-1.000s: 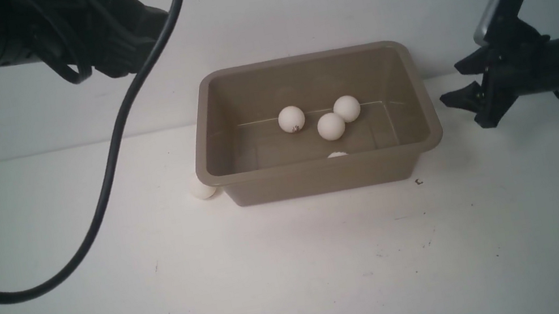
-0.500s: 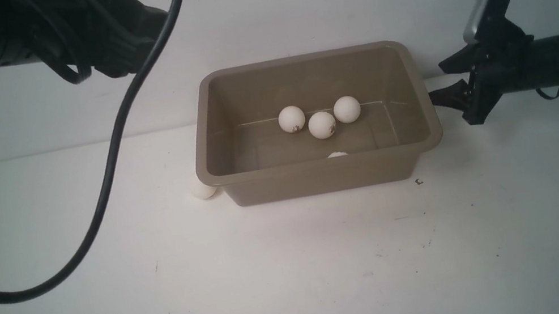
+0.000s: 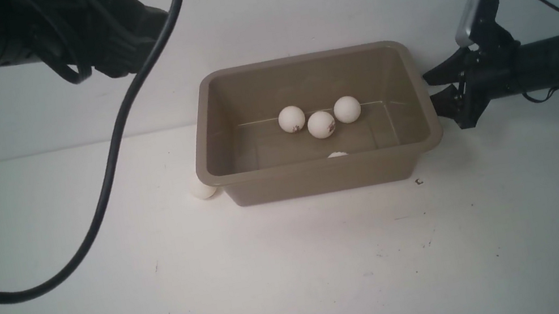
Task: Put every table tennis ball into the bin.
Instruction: Use the right arm to clamp the table tennis ball closest to it
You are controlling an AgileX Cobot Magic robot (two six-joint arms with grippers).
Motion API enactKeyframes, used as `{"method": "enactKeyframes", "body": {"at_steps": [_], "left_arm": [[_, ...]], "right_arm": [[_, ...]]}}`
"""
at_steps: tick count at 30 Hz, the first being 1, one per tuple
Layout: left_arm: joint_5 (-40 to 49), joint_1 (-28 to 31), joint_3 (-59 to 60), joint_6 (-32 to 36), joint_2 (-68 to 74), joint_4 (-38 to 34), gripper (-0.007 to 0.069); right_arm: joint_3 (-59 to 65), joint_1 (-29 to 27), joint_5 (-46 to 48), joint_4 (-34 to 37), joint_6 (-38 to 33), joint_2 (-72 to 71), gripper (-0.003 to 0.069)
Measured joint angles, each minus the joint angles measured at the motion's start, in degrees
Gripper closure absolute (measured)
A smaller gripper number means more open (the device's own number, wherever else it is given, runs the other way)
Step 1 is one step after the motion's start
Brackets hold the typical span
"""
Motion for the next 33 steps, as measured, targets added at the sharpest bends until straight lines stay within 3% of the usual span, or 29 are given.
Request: {"method": "enactKeyframes", "body": {"at_steps": [14,20,24,33], "left_arm": [[0.2,0.0,0.0,0.0,0.0,0.0,0.0155],[0.3,0.0,0.0,0.0,0.0,0.0,0.0155],[0.3,0.0,0.0,0.0,0.0,0.0,0.0155],[0.4,0.0,0.0,0.0,0.0,0.0,0.0155]], "right_arm": [[-1.8,3.4,-5.0,1.0,0.3,3.6,0.022],[-1.9,3.6,-7.9,4.6,-0.7,3.7,0.0296],[-1.9,3.3,-8.1,7.0,-2.0,3.6,0.0303],[-1.9,-0.7,-8.1,1.7,0.8,-1.6,0.0303]]}}
